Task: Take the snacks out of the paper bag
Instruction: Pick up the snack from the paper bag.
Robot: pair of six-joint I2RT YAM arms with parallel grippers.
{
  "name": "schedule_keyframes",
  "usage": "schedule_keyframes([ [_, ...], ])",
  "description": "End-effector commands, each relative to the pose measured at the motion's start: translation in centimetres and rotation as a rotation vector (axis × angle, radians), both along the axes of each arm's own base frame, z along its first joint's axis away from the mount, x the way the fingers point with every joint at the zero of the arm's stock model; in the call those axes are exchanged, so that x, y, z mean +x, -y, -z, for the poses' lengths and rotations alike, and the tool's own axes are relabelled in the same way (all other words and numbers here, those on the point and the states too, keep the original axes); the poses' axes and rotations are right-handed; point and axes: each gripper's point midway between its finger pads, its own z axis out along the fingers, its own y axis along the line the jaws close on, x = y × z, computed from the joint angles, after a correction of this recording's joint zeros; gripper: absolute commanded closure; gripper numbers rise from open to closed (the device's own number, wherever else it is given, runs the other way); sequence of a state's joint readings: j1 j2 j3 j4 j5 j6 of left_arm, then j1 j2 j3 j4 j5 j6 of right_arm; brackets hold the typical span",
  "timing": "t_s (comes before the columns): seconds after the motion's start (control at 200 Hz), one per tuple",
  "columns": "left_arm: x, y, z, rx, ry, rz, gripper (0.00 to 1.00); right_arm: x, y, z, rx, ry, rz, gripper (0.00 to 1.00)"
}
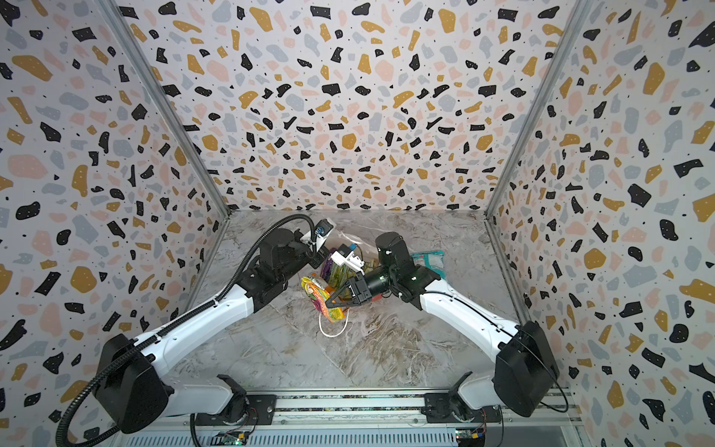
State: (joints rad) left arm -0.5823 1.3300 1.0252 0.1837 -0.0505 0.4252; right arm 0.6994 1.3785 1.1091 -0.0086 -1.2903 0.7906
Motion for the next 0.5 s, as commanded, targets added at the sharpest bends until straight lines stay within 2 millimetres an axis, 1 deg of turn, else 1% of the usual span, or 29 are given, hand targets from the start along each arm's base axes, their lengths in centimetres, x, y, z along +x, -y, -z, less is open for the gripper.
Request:
schedule_keyframes([
  [0.0, 0.5, -0.9, -5.2, -0.109, 0.147, -0.046, 1.0, -1.6, 1.6, -4.6, 0.129, 0.176, -0.038, 1.0],
  [0.13, 0.5, -1.1, -5.2, -0.107, 0.146, -0.057, 1.0, -2.8, 2.5, -6.5, 0.193, 0.226, -0.063, 1.0],
  [0.19, 0.6, -1.2, -5.4, -0.114, 0.154, -0.063, 1.0, -3.8, 2.8, -7.4, 0.223, 0.258, -0.089, 1.0],
  [0.25, 0.8, -1.3, -5.3, -0.112, 0.15, -0.074, 1.0, -4.3, 3.2, -8.7, 0.256, 0.308, -0.082, 1.0],
  [0.305, 1.0, -1.5, -5.5, -0.117, 0.147, -0.09, 1.0, -3.4, 4.0, -10.4, 0.279, 0.37, -0.013, 1.0],
  [0.43, 1.2, -1.5, -5.8, -0.126, 0.145, -0.097, 1.0, -1.1, 6.7, -14.5, 0.359, 0.486, 0.137, 1.0],
  [0.496, 1.1, -1.4, -6.0, -0.132, 0.146, -0.093, 1.0, 0.0, 7.7, -16.1, 0.381, 0.522, 0.197, 1.0],
])
